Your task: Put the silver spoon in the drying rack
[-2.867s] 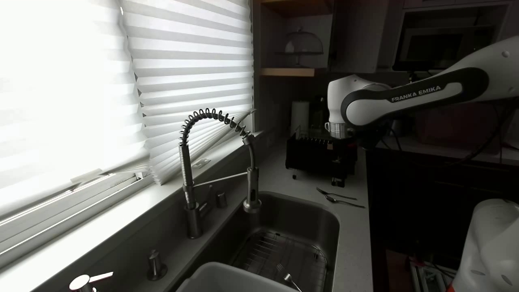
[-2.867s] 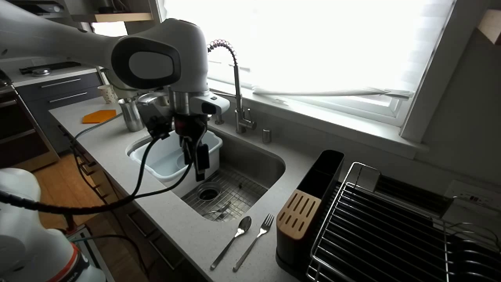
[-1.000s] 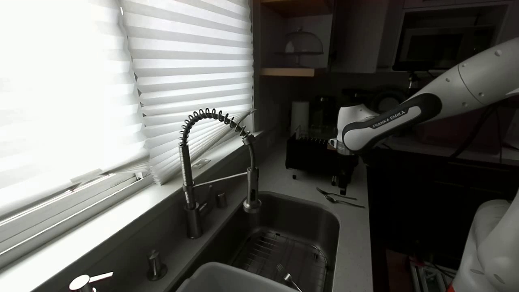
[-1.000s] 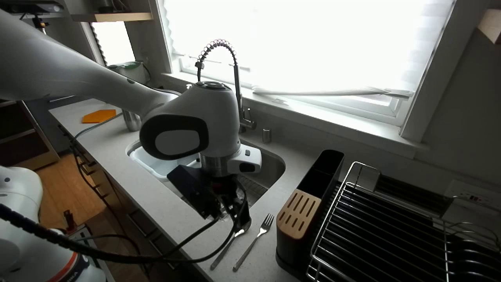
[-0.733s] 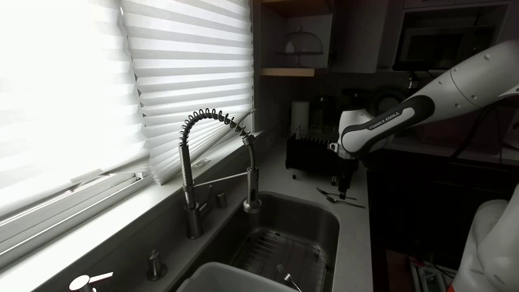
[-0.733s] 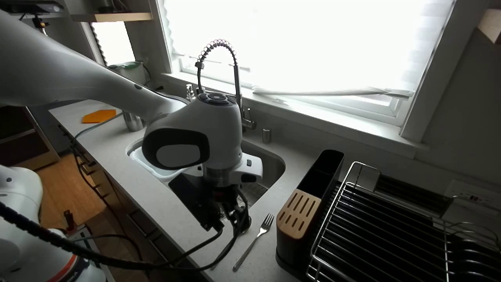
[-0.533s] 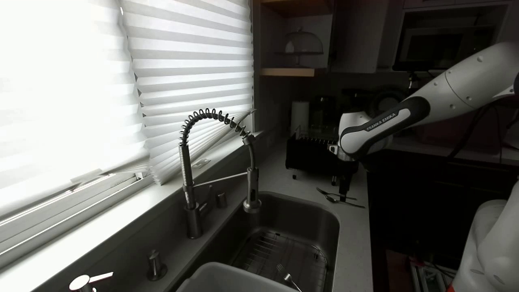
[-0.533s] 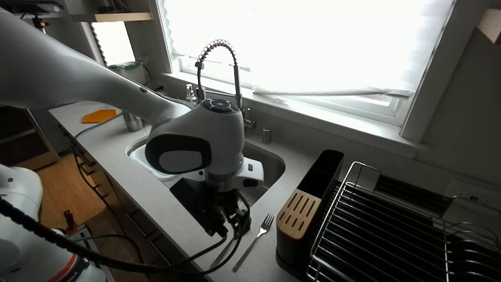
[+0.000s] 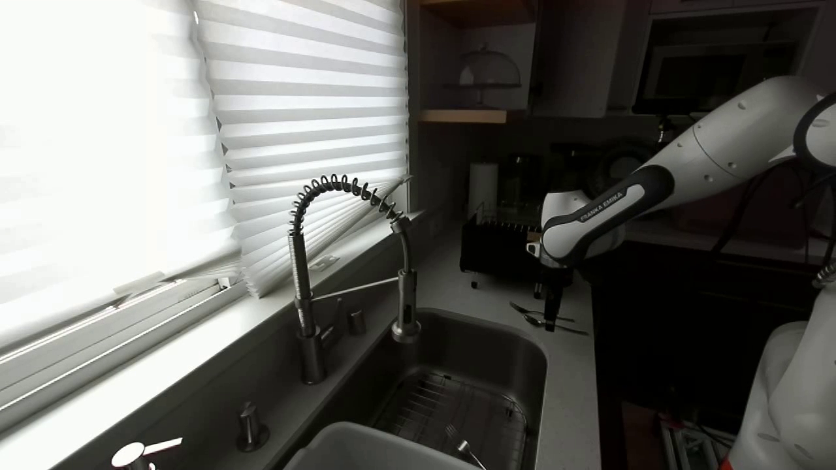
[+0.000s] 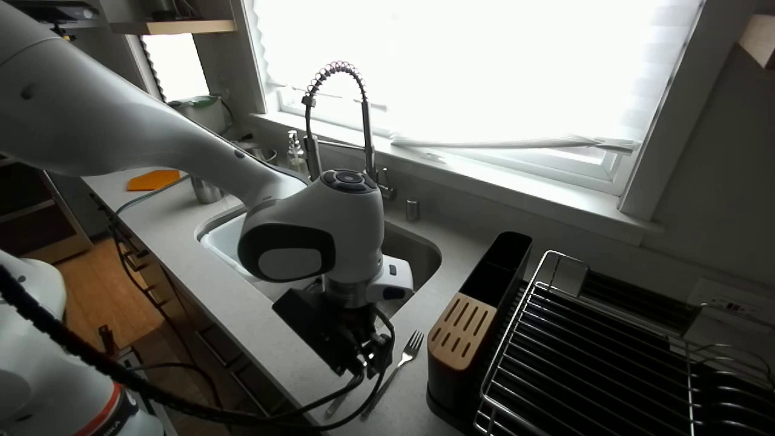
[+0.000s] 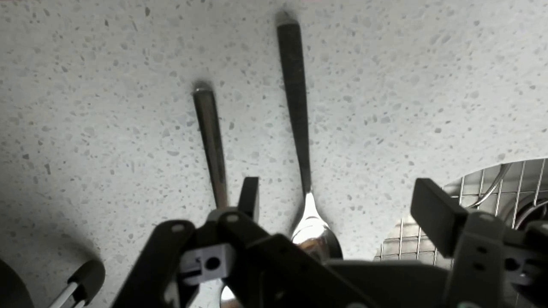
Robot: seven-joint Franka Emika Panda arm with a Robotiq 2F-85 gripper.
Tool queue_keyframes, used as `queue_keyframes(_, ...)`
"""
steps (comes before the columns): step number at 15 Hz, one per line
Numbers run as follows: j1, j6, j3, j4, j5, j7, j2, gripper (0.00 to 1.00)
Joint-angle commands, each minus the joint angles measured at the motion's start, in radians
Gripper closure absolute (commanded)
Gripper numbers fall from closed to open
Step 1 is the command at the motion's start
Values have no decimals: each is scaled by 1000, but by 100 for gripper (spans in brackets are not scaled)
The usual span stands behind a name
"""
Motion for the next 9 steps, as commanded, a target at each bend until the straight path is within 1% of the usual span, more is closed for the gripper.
queue_keyframes(1, -17, 42, 10, 0, 30, -42, 39, 40)
queue_keyframes(6, -20, 66, 18, 1, 24, -43, 57, 80)
queue_keyframes(9, -21, 70, 21, 3, 23, -40, 62, 99)
